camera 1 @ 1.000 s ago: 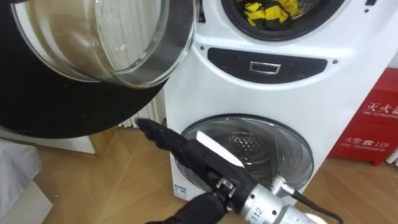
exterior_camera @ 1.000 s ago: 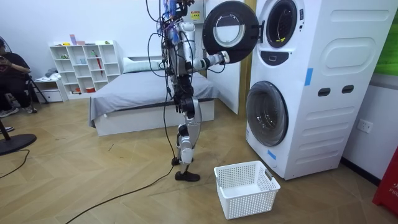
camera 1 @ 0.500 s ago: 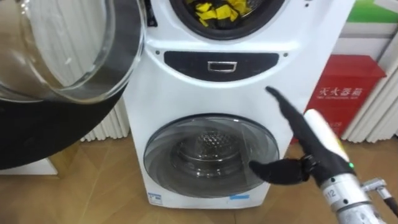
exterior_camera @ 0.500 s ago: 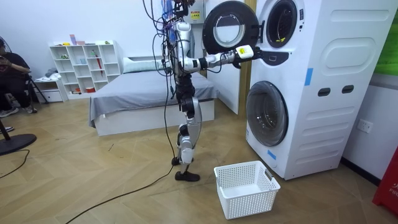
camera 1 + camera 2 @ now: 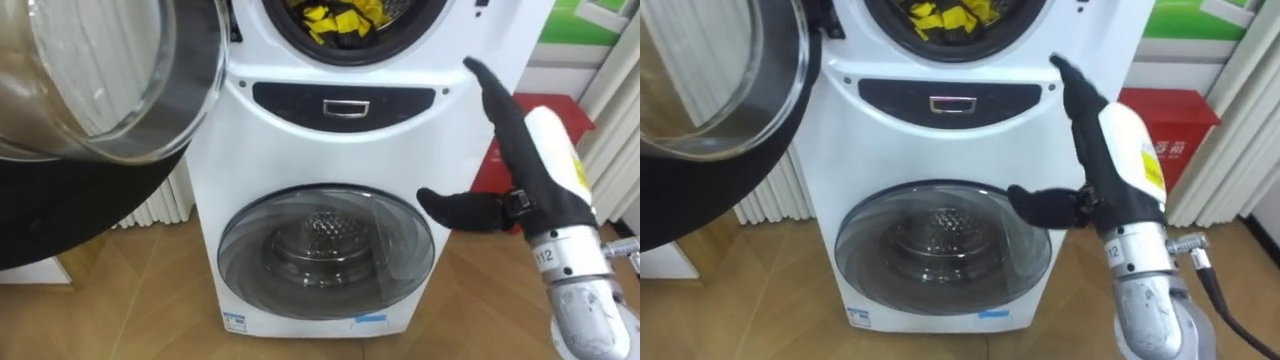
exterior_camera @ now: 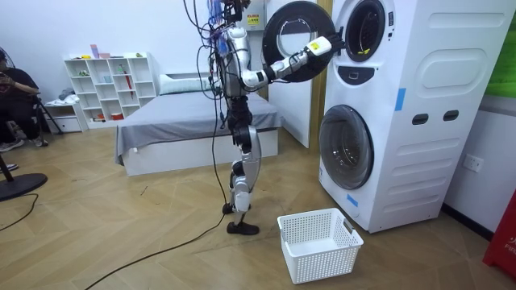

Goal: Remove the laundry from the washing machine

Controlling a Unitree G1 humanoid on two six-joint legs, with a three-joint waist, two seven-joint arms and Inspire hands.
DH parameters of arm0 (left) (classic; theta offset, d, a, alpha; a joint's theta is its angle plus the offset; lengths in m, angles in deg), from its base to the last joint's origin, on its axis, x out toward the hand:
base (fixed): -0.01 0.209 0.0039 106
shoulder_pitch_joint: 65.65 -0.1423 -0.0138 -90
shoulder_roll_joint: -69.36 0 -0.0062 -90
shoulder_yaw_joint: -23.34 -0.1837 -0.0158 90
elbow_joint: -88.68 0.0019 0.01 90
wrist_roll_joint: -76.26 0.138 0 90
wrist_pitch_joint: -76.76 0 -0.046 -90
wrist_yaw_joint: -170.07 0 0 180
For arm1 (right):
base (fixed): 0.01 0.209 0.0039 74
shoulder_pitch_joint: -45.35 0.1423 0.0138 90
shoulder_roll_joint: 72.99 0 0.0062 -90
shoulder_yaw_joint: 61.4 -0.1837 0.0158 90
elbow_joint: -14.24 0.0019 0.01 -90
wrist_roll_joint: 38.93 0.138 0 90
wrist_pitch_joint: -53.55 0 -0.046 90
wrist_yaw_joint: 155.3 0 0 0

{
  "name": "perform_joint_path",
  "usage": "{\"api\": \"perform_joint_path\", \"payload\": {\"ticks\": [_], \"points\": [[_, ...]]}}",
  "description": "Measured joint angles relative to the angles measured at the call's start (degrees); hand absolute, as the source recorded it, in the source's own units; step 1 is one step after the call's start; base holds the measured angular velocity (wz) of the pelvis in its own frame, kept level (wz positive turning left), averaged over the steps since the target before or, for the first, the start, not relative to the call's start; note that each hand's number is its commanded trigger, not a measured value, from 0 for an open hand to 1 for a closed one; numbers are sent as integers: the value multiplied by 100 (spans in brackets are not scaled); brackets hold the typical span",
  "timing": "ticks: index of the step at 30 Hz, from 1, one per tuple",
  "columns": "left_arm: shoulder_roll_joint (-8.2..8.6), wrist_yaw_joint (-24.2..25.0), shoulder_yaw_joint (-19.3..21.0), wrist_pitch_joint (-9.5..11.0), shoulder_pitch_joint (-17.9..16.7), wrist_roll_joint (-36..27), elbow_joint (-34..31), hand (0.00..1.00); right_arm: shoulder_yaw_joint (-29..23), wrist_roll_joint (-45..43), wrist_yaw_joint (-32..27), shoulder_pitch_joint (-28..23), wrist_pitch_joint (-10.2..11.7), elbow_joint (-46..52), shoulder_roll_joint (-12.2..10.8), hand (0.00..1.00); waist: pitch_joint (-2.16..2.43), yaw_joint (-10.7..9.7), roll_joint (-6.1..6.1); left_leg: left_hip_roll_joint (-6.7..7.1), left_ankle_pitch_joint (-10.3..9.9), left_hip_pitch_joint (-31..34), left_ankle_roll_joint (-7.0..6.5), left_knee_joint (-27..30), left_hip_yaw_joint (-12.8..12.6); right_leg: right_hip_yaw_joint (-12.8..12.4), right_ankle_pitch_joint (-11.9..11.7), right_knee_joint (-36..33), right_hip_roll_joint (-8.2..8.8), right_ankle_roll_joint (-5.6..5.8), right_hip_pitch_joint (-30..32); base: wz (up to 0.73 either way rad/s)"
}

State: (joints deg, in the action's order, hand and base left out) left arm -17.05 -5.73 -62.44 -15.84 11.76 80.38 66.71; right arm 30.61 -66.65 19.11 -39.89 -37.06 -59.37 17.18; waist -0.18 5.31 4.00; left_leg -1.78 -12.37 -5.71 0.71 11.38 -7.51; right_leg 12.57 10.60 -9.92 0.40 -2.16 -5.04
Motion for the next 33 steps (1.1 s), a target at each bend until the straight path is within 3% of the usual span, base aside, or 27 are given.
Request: {"api": "perform_joint_path", "payload": {"ticks": [6, 8, 11, 13, 14, 15, 16, 18, 20, 21, 23, 25, 26, 27, 28, 29, 31, 33], "points": [[3, -1, 39, -96, 43, 46, 60, 0, 207, 2, 30, 217, -13, -128, 6, 0, -30, 171, -4, -15, -6, 10, -4, 7, 159, 57, -5, -29, -19, -10, -14, 7], [0, -2, 56, -123, 59, 47, 53, 0, 252, 14, 48, 352, -39, -315, 8, 0, -71, 262, -25, -62, -69, 21, 0, 52, 152, 50, 4, -98, -42, -25, 4, 6], [-3, -16, 115, -129, 53, 46, 69, 0, 331, 14, 51, 406, -72, -387, 7, 0, -90, 418, -7, -154, -260, 194, 29, 367, 198, 136, 123, -315, -101, -80, 103, 7], [-21, -24, 119, -140, 29, 33, 103, 0, 373, 16, 67, 491, -64, -466, 6, 0, -95, 478, 8, -184, -409, 336, 56, 766, 278, 181, 257, -522, -113, -110, 150, 16], [-34, -23, 125, -149, 29, 36, 110, 0, 370, -3, 67, 567, -62, -535, 5, 0, -72, 558, 59, -234, -515, 497, 77, 1162, 285, 191, 382, -727, -106, -138, 231, 9], [-58, -23, 131, -170, 20, 35, 116, 0, 370, -45, 67, 673, -19, -660, 4, 0, -93, 623, 97, -279, -558, 749, 98, 1758, 295, 184, 526, -899, -69, -167, 318, 11], [-67, -23, 129, -184, -34, 23, 103, 0, 371, -89, 71, 794, 55, -852, 10, 0, -97, 645, 96, -369, -557, 1025, 98, 2418, 314, 208, 636, -1026, -97, -196, 294, 9], [-69, -23, 125, -204, -124, 5, 89, 0, 368, -93, 34, 1035, 175, -1181, 18, 0, -78, 651, 55, -485, -551, 1366, 96, 3221, 439, 263, 817, -1276, -160, -258, 267, 14], [-102, -22, 130, -228, -192, 16, 82, 0, 361, -99, -23, 1118, 185, -1340, 22, 0, -77, 698, 47, -574, -476, 1579, 83, 3739, 518, 278, 947, -1412, -239, -324, 211, 12], [-109, -20, 136, -230, -231, 12, 81, 0, 360, -76, -33, 1118, 185, -1360, 22, 0, -74, 729, 62, -549, -398, 1717, 82, 3925, 624, 293, 981, -1428, -247, -365, 179, 16], [-107, -16, 133, -232, -244, 12, 70, 0, 352, -7, -109, 1119, 179, -1376, 108, 0, -73, 719, 64, -423, -457, 2019, 60, 3712, 622, 313, 1021, -1420, -227, -376, 176, 24], [-133, -17, 141, -233, -253, 43, 48, 0, 333, -48, -198, 1123, 166, -1394, 231, 0, -75, 754, 60, -80, -380, 2496, 95, 2782, 584, 320, 1120, -1456, -128, -319, 167, 5], [-148, -17, 147, -231, -270, 43, 48, 0, 331, -55, -215, 1123, 164, -1395, 246, 0, -77, 773, 42, -17, -275, 2543, 85, 2424, 571, 322, 1147, -1456, -114, -307, 130, -28], [-205, -17, 154, -216, -350, 42, 60, 0, 343, -59, -227, 1117, 130, -1408, 244, 0, -74, 801, 46, 80, 240, 2583, -75, 2001, 533, 286, 1232, -1458, -52, -274, 29, -28], [-227, -17, 176, -215, -403, 42, 61, 0, 341, -66, -231, 1118, 123, -1403, 250, 0, -71, 783, 49, 124, 424, 2573, -124, 1907, 535, 251, 1274, -1451, -35, -230, -24, -26], [-234, -17, 232, -206, -502, 30, 62, 0, 310, -85, -305, 1116, 112, -1378, 302, 0, -56, 730, 64, 208, 571, 2477, -298, 1882, 510, 142, 1347, -1411, -15, -122, -88, -11], [-197, -17, 263, -178, -469, 1, 93, 0, 251, -82, -449, 1116, 48, -1343, 468, 0, -19, 691, 131, 356, 457, 2315, -425, 1817, 328, -35, 1358, -1225, 144, -12, -233, -16], [-199, -17, 299, -146, -440, 1, 107, 0, 179, -84, -511, 1117, 48, -1303, 489, 0, -24, 649, 117, 394, 297, 2184, -473, 1819, 186, -186, 1338, -1141, 234, 32, -361, -24]]}}
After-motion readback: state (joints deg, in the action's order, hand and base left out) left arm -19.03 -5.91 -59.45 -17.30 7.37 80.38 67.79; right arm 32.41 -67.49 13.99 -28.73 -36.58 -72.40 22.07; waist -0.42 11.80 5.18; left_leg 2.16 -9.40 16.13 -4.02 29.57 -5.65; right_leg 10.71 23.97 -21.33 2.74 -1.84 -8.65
